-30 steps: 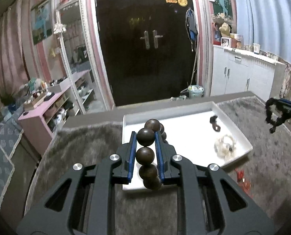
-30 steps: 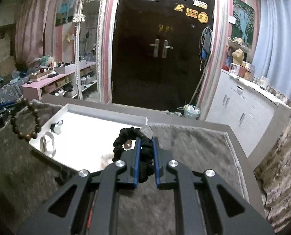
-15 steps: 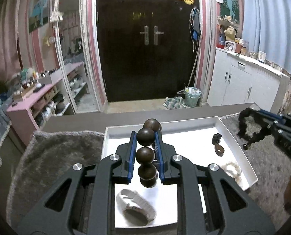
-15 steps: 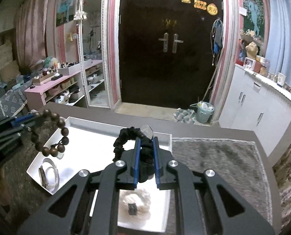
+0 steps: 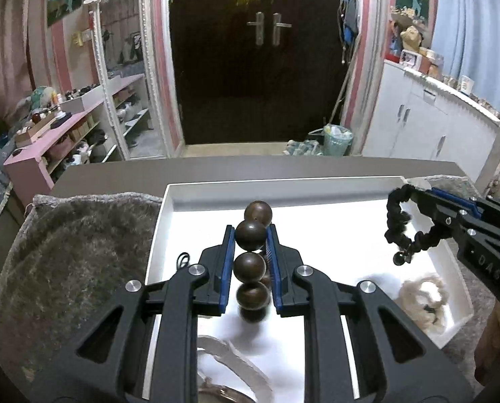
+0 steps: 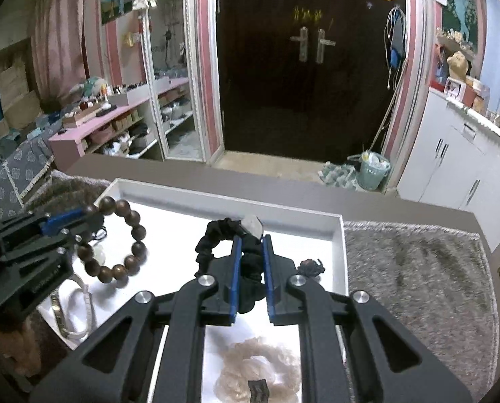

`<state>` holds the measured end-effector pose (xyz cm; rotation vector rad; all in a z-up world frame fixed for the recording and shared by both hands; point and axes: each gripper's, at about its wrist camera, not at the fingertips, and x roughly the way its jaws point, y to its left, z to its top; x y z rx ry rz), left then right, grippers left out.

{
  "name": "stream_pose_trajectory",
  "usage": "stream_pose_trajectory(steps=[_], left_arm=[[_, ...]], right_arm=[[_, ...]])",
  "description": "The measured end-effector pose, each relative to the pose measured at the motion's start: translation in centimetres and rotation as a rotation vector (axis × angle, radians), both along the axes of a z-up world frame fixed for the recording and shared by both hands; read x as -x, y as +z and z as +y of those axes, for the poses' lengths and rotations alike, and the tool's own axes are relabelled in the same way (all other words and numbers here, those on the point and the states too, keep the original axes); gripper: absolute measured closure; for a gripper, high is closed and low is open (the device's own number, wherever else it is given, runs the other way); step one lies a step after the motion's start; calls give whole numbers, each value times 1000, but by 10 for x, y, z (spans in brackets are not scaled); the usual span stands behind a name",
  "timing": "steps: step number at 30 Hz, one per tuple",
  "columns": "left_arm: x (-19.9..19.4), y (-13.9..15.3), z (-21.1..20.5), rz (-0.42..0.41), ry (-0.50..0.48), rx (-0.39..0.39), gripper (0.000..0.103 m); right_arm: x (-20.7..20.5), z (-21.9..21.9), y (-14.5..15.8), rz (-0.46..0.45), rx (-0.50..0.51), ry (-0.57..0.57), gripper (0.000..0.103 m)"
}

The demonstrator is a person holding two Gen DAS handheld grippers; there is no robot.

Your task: Organize jewelry

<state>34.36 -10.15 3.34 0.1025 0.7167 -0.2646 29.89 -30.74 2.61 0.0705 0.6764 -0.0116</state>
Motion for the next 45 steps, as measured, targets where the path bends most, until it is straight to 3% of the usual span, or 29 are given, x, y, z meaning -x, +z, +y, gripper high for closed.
stream_pose_trajectory(steps=[15,23,29,41,45], left_arm=[[-21,-23,-4,60,17,-83,86],[-24,-34,-8,87,8,-88,86],[-27,-41,-8,102,3,-100,86],[-29,-49,-23,134,-33,-183,86],[-30,-51,-24,140,-27,-187,86]], right_arm=[[-29,1,-50,152,22,-5,91],[-28,2,-51,160,43,-17,91],[-38,6,-56,216,95,-28,90],[-46,14,-62,269,111,-12,88],[-45,12,-61,259,104,-12,79]])
